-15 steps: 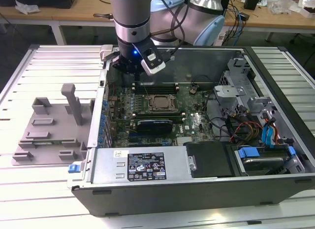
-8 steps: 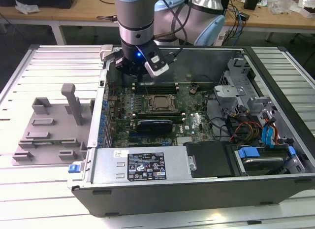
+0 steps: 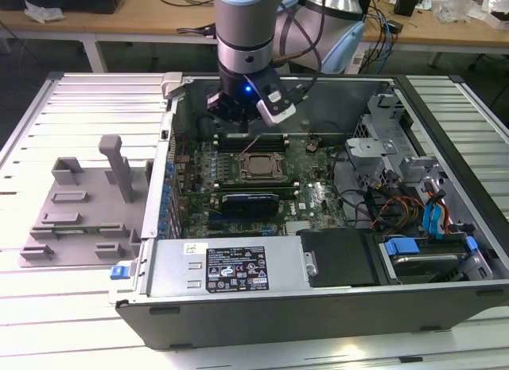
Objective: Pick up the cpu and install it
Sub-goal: 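Install the first cpu locking lever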
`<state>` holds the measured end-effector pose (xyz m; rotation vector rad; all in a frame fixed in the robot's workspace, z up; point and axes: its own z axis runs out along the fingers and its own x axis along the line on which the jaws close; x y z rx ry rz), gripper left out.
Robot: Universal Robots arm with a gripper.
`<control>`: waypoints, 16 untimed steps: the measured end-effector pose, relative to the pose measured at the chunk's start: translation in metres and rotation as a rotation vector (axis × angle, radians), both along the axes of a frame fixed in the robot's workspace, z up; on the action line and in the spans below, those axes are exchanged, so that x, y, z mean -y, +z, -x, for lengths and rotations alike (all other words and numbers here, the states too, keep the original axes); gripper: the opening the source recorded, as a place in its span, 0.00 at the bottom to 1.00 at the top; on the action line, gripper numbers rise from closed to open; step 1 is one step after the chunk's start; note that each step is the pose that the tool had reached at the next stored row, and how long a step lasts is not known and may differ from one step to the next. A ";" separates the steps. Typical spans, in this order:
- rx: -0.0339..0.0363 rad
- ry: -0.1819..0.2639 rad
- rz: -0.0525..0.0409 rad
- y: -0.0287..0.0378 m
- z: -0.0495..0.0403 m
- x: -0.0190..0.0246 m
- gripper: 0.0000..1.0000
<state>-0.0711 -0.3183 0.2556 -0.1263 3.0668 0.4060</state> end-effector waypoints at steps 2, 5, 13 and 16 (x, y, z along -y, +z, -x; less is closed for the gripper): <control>0.0002 0.000 -0.0001 -0.0001 -0.0002 -0.0001 0.11; 0.0005 0.000 -0.0001 -0.0030 -0.0004 0.0000 0.11; 0.0006 0.000 -0.0003 -0.0185 -0.0172 0.0004 0.11; 0.0017 0.000 -0.0020 -0.0222 -0.0181 0.0004 0.11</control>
